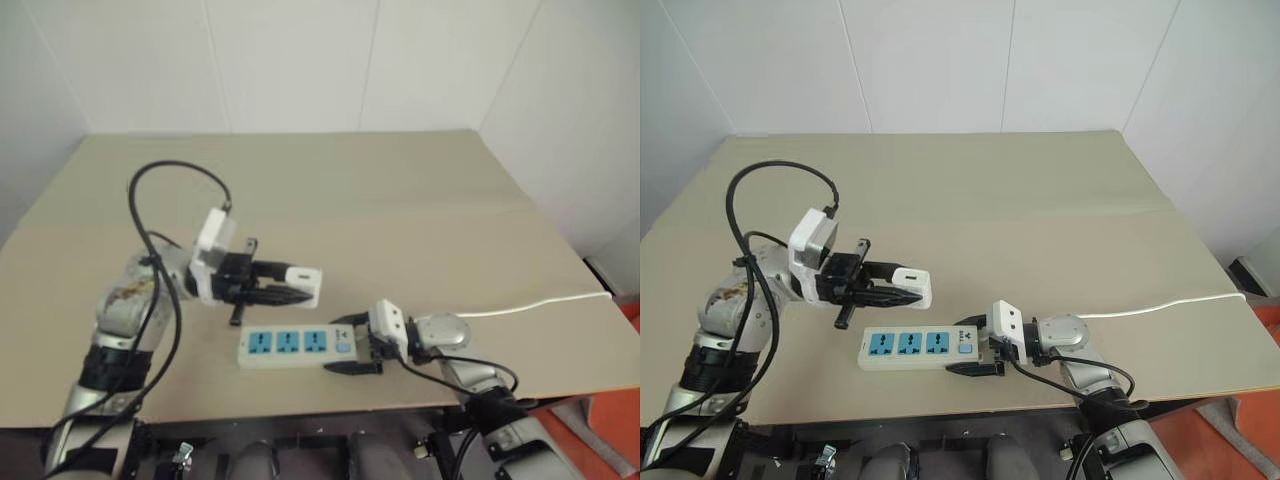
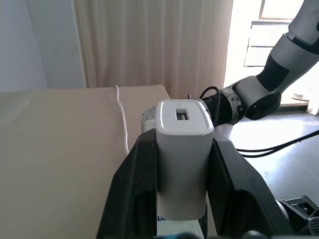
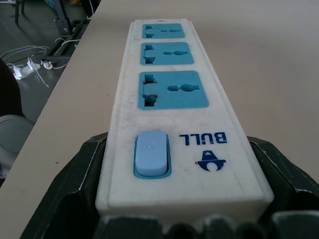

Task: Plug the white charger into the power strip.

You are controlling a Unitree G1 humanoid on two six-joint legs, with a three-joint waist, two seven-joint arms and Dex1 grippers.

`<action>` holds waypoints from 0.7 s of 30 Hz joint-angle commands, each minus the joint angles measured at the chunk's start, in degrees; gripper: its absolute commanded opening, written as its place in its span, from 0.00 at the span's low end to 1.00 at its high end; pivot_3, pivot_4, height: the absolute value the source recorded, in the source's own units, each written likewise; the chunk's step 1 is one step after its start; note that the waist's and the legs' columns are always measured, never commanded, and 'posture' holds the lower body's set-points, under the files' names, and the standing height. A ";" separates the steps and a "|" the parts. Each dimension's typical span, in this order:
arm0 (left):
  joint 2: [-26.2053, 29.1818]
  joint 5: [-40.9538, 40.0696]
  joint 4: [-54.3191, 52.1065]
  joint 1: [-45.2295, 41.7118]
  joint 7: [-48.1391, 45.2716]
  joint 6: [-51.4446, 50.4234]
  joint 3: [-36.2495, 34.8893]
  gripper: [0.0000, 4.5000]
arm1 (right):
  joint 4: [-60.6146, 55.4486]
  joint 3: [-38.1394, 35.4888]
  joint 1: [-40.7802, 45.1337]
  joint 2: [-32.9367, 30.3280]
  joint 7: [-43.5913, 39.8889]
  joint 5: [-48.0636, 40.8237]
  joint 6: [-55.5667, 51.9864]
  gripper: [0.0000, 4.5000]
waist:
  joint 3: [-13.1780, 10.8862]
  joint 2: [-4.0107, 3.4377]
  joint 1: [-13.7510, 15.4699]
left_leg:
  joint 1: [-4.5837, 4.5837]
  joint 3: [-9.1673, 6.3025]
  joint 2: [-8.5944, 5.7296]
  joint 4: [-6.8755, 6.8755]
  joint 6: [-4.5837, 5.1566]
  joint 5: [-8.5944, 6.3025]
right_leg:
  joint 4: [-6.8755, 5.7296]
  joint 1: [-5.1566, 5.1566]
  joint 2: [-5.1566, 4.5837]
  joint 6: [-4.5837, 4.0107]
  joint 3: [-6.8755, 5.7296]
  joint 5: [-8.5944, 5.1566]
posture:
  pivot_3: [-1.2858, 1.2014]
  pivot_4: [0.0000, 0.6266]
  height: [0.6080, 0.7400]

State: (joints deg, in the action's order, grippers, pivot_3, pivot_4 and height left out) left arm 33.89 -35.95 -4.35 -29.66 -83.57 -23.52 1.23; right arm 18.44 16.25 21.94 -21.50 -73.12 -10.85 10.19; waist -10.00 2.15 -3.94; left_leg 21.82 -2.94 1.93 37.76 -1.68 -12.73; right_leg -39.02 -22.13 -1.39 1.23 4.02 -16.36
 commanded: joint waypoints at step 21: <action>-6.48 7.82 3.88 6.04 2.35 12.37 6.09 0.22 | 1.57 1.66 -1.79 -0.85 0.55 2.25 -1.33 0.77 | 0.00 0.00 0.11 | 0.02 0.00 0.00 -0.02 0.00 0.00 | 0.05 0.00 -0.01 0.12 0.01 -0.07 | 0.52 0.24 1.00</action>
State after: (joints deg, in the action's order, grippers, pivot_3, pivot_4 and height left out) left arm 27.52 -28.73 -0.20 -23.75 -81.23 -13.00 7.34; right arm 18.06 16.20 21.66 -21.67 -72.96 -10.88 10.17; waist -9.99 2.15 -3.83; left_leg 21.85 -2.94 1.93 37.74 -1.68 -12.73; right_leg -38.97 -22.13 -1.39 1.35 4.03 -16.43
